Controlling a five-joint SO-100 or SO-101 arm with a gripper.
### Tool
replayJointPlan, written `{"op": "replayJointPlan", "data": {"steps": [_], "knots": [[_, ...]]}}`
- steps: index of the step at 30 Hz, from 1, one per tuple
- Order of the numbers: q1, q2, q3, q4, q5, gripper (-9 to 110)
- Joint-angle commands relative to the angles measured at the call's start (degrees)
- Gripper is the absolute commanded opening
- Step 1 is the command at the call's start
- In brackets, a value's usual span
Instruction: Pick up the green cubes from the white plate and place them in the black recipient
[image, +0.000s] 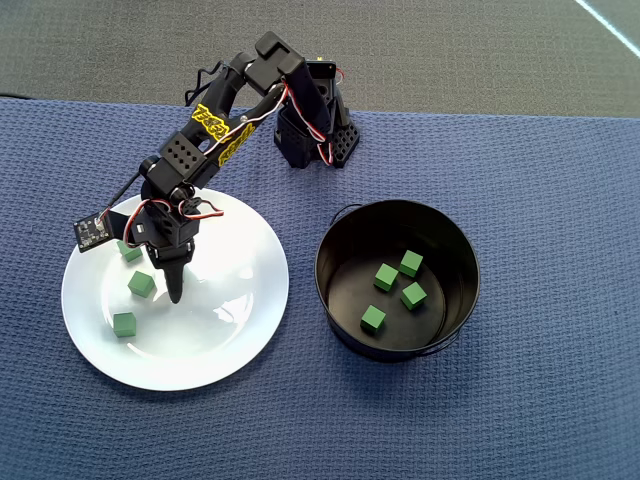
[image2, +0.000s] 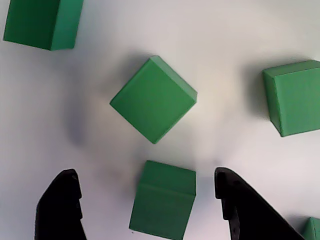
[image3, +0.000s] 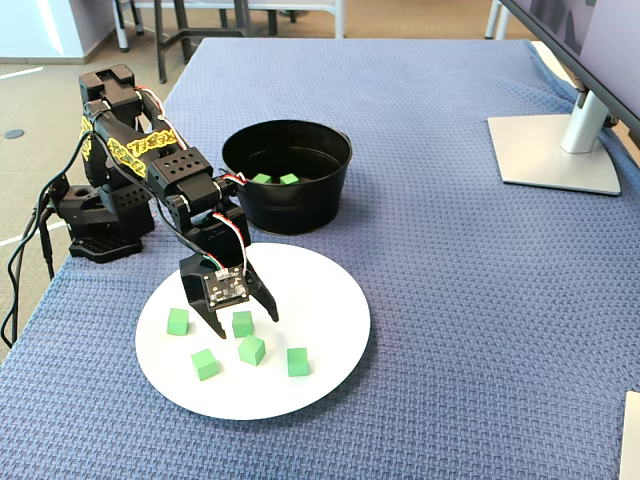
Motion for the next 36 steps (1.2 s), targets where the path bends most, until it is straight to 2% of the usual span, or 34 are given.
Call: {"op": "replayJointPlan", "data": {"steps": [1, 17, 18, 20, 27, 31, 36], "knots": [[-0.62, 0.97, -2.29, -1.23, 0.35, 24], [-1.85, 6.06, 3.43, -1.85, 3.52, 20], [-1.85, 6.06, 3.43, -1.93, 3.87, 18], [-1.93, 5.71, 2.9, -3.69, 7.38, 0], [-1.67, 6.15, 0.88, -2.2, 10.72, 0], [-2.55, 10.28, -9.4, 8.79, 22.85, 0], [-9.93, 22.32, -17.75, 24.61, 40.52, 0]]}}
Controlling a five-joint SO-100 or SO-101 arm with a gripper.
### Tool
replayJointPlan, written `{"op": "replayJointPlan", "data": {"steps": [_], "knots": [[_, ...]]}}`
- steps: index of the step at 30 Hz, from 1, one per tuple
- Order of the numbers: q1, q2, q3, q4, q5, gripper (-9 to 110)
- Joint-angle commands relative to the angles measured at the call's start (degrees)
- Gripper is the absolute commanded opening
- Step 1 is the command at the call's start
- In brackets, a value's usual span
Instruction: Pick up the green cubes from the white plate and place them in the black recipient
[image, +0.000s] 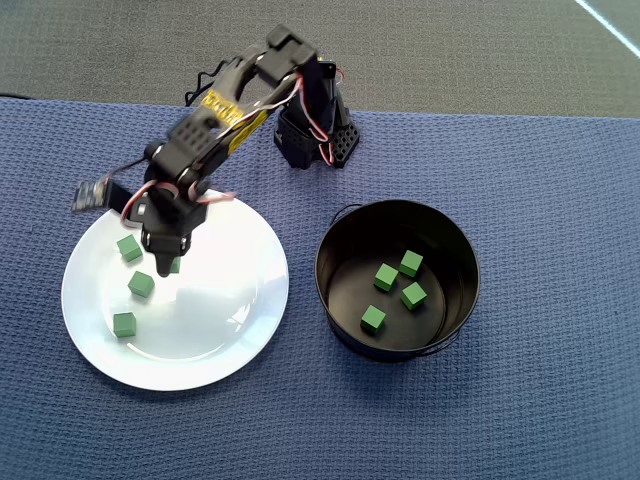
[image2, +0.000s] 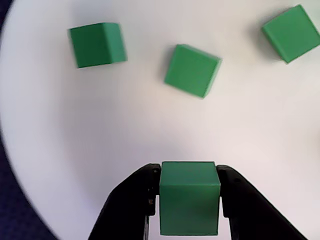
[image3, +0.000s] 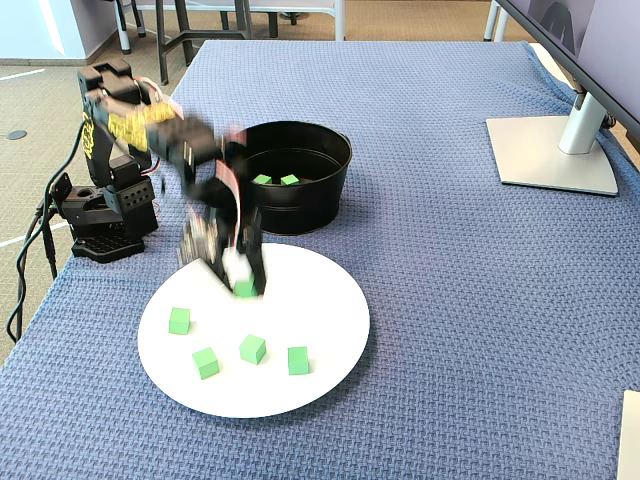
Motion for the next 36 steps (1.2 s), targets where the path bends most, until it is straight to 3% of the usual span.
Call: {"op": "replayJointPlan", "data": {"steps": [1, 7, 12, 17, 20, 22, 24, 30, 36], "knots": [[-6.68, 14.15, -7.47, 11.51, 13.27, 0], [-24.7, 29.0, -2.9, 22.06, 23.29, 0], [-43.15, 34.89, 4.75, 21.27, 30.76, 0], [-52.03, 29.27, 9.32, 15.47, 34.89, 0], [-53.79, 26.89, 12.04, 11.43, 33.93, 4], [-54.76, 26.63, 12.66, 10.9, 31.29, 25], [-54.67, 27.07, 12.83, 10.81, 30.15, 31], [-52.21, 30.32, 10.63, 11.6, 28.48, 32], [-35.24, 36.65, 6.33, 14.94, 31.55, 25]]}}
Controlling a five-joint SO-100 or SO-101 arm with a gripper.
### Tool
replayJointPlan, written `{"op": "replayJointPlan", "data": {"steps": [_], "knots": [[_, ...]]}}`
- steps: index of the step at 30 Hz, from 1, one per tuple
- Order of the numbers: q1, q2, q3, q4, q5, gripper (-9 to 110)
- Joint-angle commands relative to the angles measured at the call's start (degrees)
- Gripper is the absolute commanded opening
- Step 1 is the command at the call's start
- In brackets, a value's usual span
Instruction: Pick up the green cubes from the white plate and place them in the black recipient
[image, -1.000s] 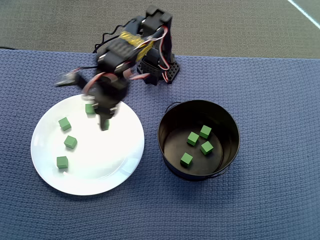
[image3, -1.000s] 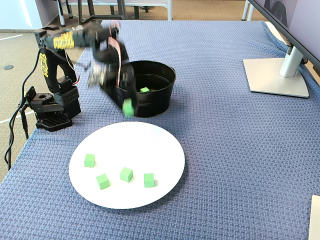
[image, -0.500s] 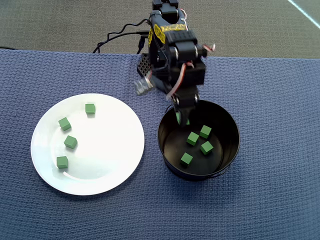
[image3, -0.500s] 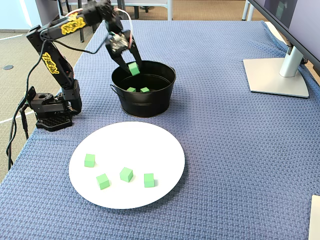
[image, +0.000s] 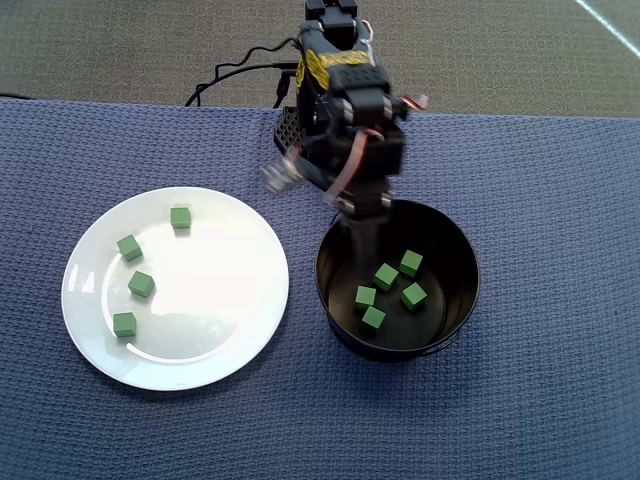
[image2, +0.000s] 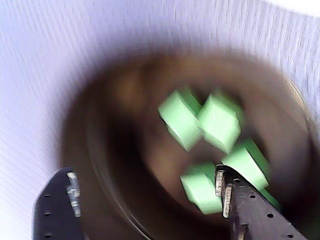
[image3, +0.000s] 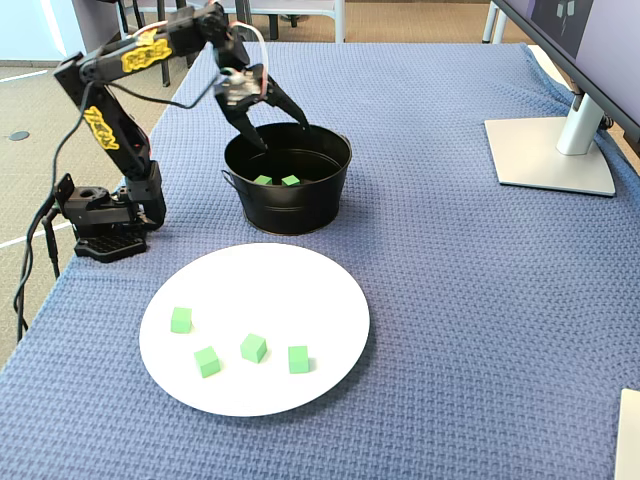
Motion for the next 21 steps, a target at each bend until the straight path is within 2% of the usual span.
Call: {"op": "replayJointPlan", "data": {"steps": [1, 4, 10, 18, 21], "knots": [[11.34, 5.71, -3.69, 0.62, 0.0, 24], [20.13, 3.69, -1.85, -0.88, -7.29, 23], [34.45, -5.27, 2.2, -12.04, -21.97, 24], [42.98, -24.87, -8.53, -20.74, -43.24, 26], [45.09, -30.94, -14.06, -22.59, -45.35, 25]]}}
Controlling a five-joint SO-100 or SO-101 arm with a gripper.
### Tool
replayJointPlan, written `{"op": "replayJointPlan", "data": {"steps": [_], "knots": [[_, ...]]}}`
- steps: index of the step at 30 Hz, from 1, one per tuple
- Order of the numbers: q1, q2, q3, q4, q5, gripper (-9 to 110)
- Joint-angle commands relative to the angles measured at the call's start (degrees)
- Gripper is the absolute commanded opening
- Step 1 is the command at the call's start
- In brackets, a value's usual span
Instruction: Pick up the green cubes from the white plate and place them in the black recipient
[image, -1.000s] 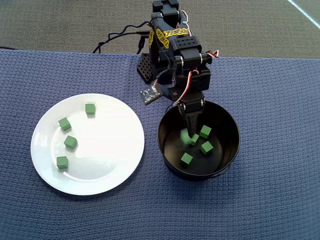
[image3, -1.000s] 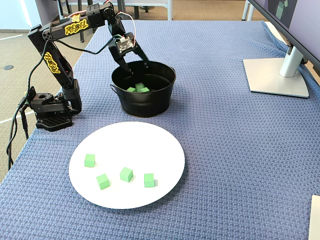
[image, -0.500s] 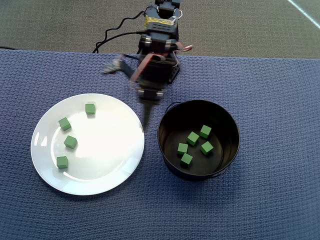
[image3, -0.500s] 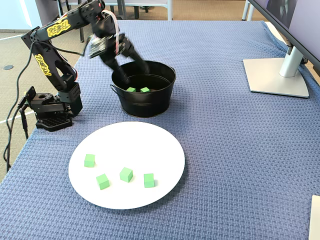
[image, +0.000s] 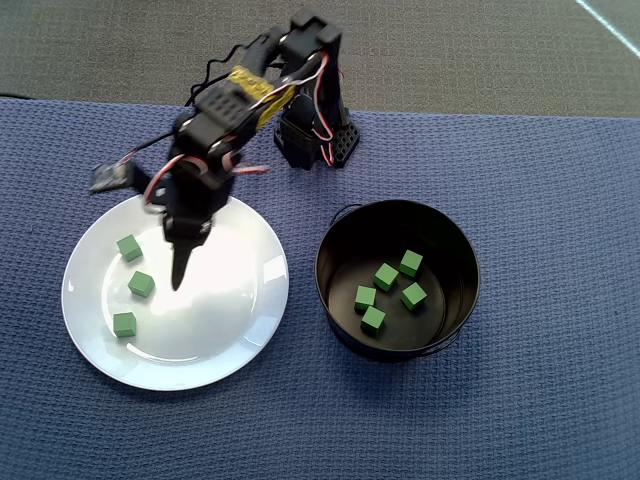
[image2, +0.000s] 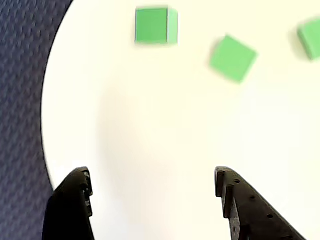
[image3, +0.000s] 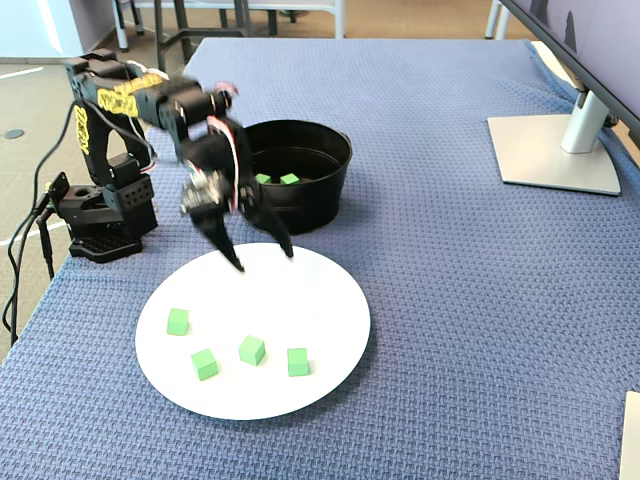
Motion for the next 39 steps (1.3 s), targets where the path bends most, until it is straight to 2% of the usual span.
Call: {"op": "replayJointPlan", "data": {"steps": [1, 4, 11, 19, 28, 39], "knots": [[2.37, -7.38, -11.69, -0.88, -2.9, 25], [3.34, -12.48, -16.35, 2.29, -4.57, 25], [6.33, -24.17, -33.05, 2.37, -17.05, 25], [6.42, -31.46, -36.56, -6.06, -27.16, 24], [5.62, -34.28, -32.96, -11.34, -27.95, 24], [4.39, -31.2, -23.99, -14.68, -20.74, 23]]}}
